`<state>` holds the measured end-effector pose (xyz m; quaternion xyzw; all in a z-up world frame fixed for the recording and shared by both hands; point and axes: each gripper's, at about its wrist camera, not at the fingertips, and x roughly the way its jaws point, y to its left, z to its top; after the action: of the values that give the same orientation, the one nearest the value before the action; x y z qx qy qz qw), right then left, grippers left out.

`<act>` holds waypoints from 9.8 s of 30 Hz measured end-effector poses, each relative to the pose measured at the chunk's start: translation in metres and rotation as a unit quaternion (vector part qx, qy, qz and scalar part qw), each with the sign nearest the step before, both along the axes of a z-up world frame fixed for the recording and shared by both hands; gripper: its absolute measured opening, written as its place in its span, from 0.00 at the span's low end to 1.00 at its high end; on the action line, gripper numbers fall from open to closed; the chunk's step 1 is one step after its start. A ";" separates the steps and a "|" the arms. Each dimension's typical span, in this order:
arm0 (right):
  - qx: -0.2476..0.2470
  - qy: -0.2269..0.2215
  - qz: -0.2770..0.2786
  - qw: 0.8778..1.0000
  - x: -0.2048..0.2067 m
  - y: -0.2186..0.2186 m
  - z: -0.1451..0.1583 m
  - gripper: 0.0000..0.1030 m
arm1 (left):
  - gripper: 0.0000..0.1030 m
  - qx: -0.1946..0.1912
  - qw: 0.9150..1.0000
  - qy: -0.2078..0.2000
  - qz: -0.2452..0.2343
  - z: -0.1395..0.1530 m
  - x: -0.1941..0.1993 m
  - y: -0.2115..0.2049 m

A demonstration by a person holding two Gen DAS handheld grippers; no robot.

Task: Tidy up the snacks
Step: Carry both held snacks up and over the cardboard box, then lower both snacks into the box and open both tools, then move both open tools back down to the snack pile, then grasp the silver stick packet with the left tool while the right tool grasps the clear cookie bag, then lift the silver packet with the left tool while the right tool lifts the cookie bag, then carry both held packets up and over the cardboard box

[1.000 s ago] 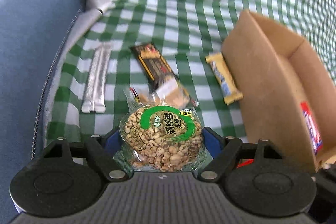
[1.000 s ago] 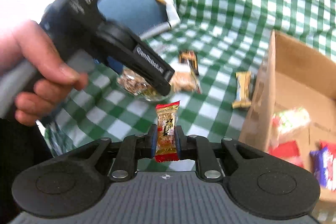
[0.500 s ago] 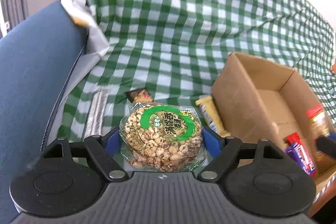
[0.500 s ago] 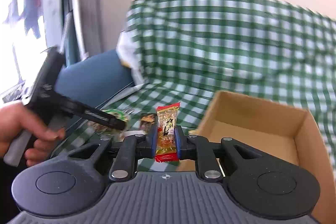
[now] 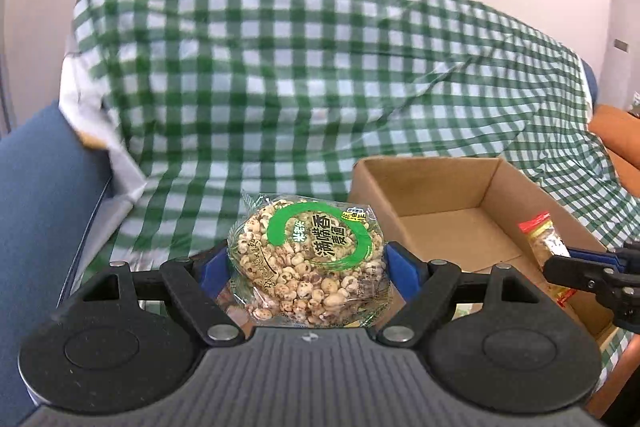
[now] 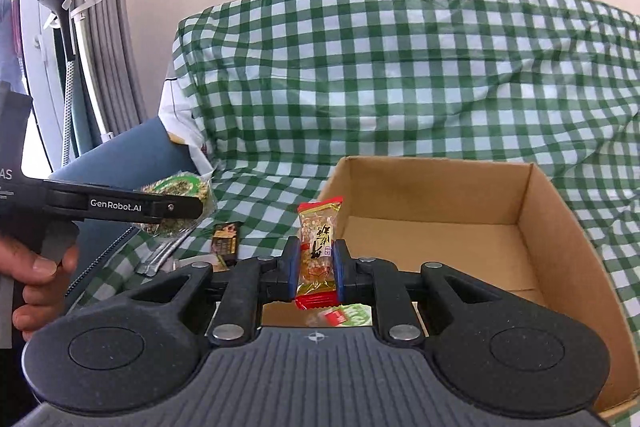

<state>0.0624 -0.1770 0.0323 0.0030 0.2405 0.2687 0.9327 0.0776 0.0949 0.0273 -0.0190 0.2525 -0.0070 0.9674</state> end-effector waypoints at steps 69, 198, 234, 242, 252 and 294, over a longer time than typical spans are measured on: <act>-0.015 -0.108 -0.324 0.940 -0.005 -0.040 0.003 0.83 | 0.99 -0.079 0.972 -0.075 -0.208 0.000 -0.012 -0.092; -0.077 0.161 0.162 0.971 -0.053 0.146 -0.073 0.50 | 0.23 -0.124 0.957 0.234 0.115 -0.051 -0.001 0.126; -0.036 0.099 0.117 0.988 -0.050 0.128 -0.055 0.50 | 0.23 -0.108 0.970 0.186 0.110 -0.042 -0.007 0.106; 0.003 0.056 0.103 0.993 -0.044 0.113 -0.017 0.50 | 0.23 -0.126 0.974 0.149 0.116 -0.030 -0.008 0.106; 0.019 -0.034 0.031 0.999 -0.005 0.037 0.026 0.50 | 0.23 -0.108 0.985 0.092 0.100 -0.013 -0.009 0.081; 0.026 -0.025 -0.194 0.980 0.023 -0.048 -0.008 0.50 | 0.23 -0.078 0.994 -0.057 -0.054 0.013 -0.001 -0.043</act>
<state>0.0851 -0.2252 0.0239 0.0670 0.2047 0.0888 0.9725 0.0770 0.0522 0.0408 -0.0807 0.1964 -0.0803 0.9739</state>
